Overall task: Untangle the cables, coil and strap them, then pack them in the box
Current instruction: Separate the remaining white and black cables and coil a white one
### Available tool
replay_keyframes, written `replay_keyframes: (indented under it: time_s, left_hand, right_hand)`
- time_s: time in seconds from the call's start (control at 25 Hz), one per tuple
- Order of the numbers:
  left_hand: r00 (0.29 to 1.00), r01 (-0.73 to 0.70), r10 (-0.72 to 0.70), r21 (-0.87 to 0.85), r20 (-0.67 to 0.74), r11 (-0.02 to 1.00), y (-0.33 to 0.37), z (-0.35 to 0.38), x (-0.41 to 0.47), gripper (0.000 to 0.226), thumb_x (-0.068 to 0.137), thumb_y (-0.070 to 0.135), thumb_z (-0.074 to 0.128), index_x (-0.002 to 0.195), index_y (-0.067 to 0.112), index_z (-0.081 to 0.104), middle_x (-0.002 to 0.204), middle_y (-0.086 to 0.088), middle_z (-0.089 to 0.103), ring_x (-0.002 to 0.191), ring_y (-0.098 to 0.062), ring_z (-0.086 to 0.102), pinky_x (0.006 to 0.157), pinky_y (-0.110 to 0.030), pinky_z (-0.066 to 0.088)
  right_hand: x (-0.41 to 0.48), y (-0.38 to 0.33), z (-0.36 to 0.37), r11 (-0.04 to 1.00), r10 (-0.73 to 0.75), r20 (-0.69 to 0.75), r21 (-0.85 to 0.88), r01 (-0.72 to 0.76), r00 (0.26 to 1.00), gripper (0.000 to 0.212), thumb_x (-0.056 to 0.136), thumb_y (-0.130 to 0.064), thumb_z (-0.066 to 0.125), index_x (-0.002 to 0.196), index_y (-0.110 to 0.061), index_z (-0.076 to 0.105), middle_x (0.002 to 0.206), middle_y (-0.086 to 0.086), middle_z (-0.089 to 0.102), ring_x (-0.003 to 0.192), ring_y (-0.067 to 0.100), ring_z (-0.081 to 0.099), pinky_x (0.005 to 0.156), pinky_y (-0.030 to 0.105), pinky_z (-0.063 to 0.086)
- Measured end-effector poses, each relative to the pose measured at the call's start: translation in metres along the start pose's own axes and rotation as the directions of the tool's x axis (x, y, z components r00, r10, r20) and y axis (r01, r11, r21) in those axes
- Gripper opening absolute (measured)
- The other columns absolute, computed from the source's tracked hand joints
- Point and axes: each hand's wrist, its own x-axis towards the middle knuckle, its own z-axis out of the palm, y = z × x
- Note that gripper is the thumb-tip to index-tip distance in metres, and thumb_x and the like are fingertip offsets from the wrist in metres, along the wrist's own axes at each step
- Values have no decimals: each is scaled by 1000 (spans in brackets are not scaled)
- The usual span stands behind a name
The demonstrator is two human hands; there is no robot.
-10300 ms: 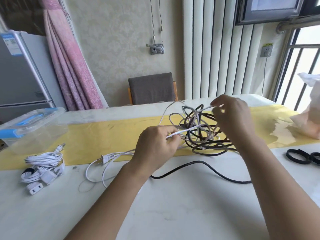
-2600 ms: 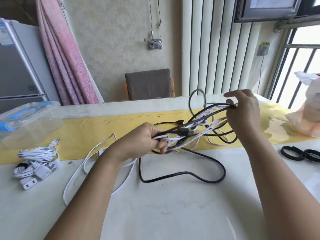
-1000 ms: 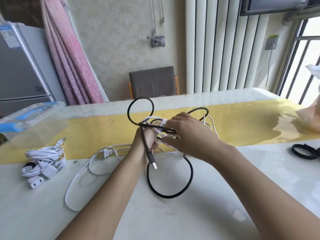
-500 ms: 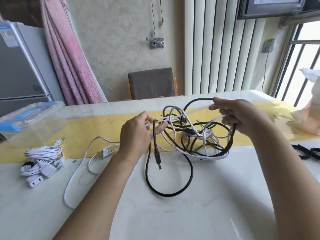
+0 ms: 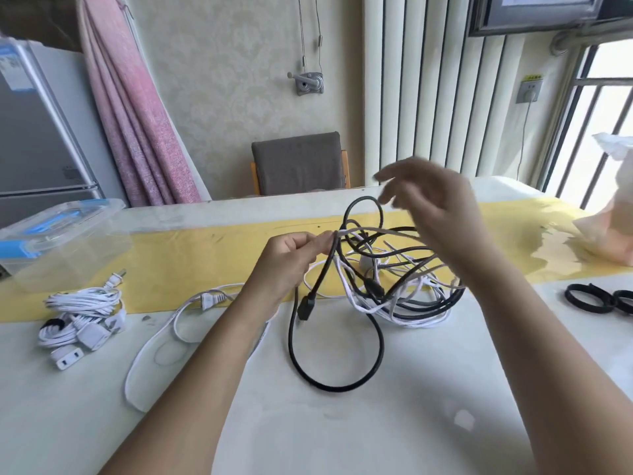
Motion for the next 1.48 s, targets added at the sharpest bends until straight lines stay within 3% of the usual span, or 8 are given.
replay_keyframes:
  time_s: [0.16,0.36,0.56,0.72,0.96,1.08,1.24,1.48]
  left_hand:
    - [996,-6,16,110,-86,994,2,4,-1,49,67,51,78,54,17,46,50,10,24,49,-12,23,50,-26,18]
    - [960,60,-11,169,-281,984,2,-8,2,63,68,57,74,56,23,22,54,4,16,49,-13,15,46,-28,14]
    - [813,-104,21,-109,-581,989,-5,-52,14,51,82,24,70,55,25,28,44,10,20,42,-10,16,46,-27,13]
    - [685,-172,-50,-228,-727,958,-7,-77,18,42,80,14,63,56,22,30,41,12,22,39,-9,18,45,-26,14]
    - [820,261,79,494,-567,829,-32,-64,22,15,87,23,56,75,14,58,75,-6,58,75,-25,54,74,-33,41]
    - [859,-133,375,557,-347,820,-17,-28,8,30,89,19,44,111,8,61,110,-3,64,107,-15,57,93,-22,40]
    - [900,-418,435,377,44,827,-1,23,-11,27,97,30,46,113,14,60,88,11,67,81,3,62,72,-14,44]
    - [916,-202,376,650,-140,733,-17,17,-1,24,95,31,54,90,16,73,75,-4,71,74,-25,63,66,-36,47]
  right_hand:
    - [-16,-10,35,989,39,561,-139,48,827,39,76,-42,75,111,-32,62,99,-13,57,86,3,53,73,16,43]
    - [-9,-1,28,923,56,365,-373,91,929,23,74,3,61,83,-18,61,77,-14,48,74,11,51,62,17,39]
    - [2,25,-20,842,205,461,-532,84,863,21,72,-13,77,69,-29,64,102,-5,58,89,12,54,74,16,31]
    - [6,44,-45,784,269,130,-605,-139,954,9,74,-30,79,72,-30,70,108,-3,48,110,24,46,87,25,30]
    - [10,38,-29,781,1,-142,-618,-89,990,29,86,-30,64,76,-5,75,78,12,58,83,33,52,67,29,29]
    - [3,26,1,749,-124,84,-646,148,989,37,83,-35,55,63,-6,68,58,9,60,63,31,54,56,28,28]
    - [-6,16,33,756,-244,340,-520,398,908,21,77,-23,58,63,-9,64,55,2,56,58,24,50,50,28,41]
    - [-13,11,33,685,344,354,-729,26,870,67,69,-37,79,128,-23,49,140,7,31,132,32,25,109,48,24]
